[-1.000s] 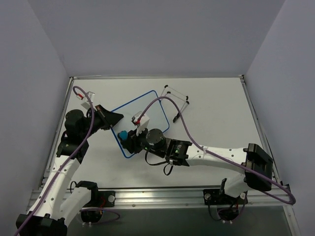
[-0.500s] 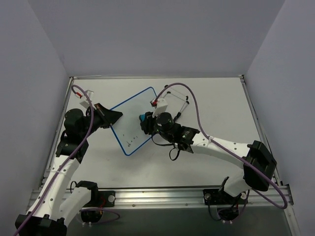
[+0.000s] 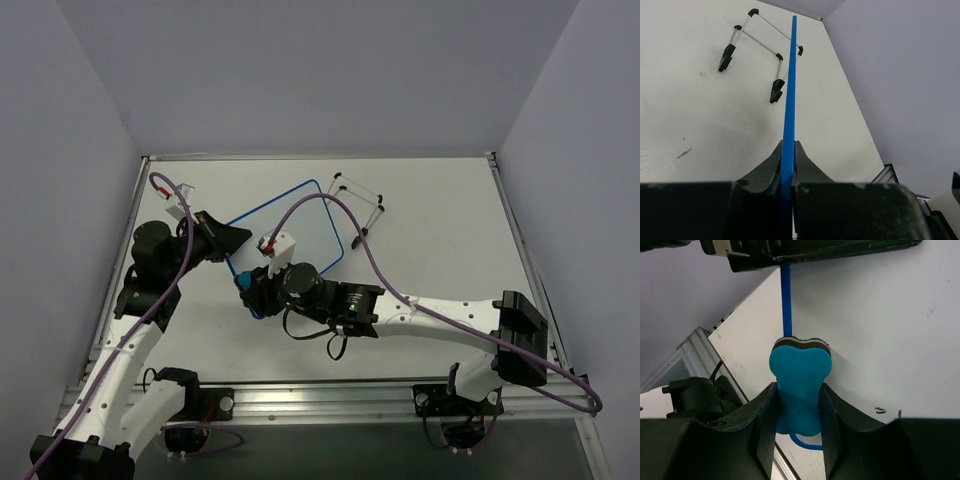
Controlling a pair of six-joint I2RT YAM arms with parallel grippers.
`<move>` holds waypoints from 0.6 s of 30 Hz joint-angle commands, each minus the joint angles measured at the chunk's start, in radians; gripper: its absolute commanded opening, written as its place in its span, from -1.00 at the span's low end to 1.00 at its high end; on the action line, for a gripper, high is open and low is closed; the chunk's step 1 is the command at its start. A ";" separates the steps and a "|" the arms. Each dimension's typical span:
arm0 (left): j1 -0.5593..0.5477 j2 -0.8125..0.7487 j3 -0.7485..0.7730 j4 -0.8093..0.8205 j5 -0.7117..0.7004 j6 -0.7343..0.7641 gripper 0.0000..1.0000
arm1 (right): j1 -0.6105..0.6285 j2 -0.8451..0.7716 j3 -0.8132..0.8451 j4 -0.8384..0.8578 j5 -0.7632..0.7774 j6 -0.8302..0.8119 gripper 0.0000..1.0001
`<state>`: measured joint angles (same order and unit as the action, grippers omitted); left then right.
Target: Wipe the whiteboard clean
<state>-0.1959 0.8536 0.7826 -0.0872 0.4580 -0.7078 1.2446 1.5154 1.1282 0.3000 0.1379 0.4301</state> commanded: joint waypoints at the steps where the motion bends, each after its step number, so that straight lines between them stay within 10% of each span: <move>1: -0.027 -0.039 0.116 0.135 0.088 -0.108 -0.95 | -0.014 0.029 -0.054 -0.038 0.005 0.013 -1.00; 9: -0.027 -0.050 0.144 0.107 0.090 -0.101 -0.95 | -0.131 -0.044 -0.195 -0.102 0.161 0.068 -1.00; 18: -0.027 -0.037 0.127 0.167 0.084 -0.151 -0.95 | 0.024 0.011 -0.102 -0.021 0.190 0.050 -1.00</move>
<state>-0.1967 0.8516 0.8219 -0.1158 0.4149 -0.6445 1.2148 1.4830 0.9737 0.2279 0.3363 0.4831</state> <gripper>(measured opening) 0.090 0.304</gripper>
